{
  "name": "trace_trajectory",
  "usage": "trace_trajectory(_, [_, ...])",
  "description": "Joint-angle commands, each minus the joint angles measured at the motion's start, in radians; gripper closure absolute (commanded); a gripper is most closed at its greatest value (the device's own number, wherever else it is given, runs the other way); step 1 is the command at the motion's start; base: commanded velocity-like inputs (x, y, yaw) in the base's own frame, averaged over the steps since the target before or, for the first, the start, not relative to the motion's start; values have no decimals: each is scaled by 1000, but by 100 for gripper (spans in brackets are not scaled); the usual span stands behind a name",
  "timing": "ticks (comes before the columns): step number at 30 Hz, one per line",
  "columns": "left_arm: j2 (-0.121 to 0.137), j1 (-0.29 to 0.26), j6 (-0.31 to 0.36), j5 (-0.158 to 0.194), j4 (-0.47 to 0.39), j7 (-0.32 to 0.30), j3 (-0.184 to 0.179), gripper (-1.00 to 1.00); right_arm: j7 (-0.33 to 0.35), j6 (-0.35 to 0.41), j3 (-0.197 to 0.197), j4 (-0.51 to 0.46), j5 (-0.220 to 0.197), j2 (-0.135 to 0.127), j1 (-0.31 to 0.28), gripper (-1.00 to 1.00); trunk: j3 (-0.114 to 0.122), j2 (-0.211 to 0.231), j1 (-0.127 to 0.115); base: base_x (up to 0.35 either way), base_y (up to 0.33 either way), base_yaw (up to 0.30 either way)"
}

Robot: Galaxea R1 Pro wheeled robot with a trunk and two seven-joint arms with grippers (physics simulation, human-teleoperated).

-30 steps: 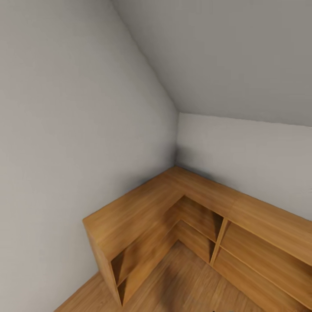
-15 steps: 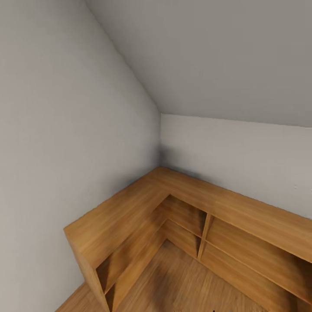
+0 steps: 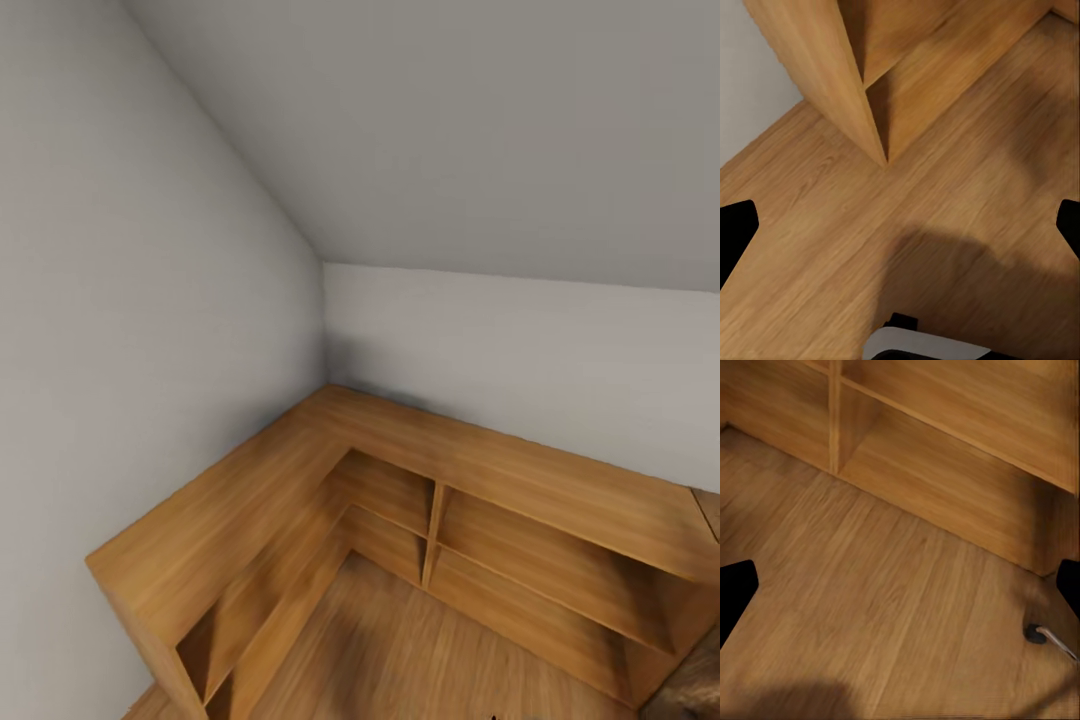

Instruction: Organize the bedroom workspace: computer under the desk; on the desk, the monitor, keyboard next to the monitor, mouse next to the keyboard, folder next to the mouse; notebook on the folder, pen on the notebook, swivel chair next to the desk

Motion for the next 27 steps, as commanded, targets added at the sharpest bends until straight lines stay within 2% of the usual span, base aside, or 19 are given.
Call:
trace_trajectory(1, [0, -1, -3, 4, 0, 8, -9, -100, -3, -3, 9, 1, -7, 0, -1, -100, -2, -2, 1, 0, 0, -296])
trace_trajectory(27, [0, -2, -3, 4, 0, 8, -9, -100, -2, -3, 9, 1, -7, 0, -1, -100, -2, -2, 1, 0, 1, -297])
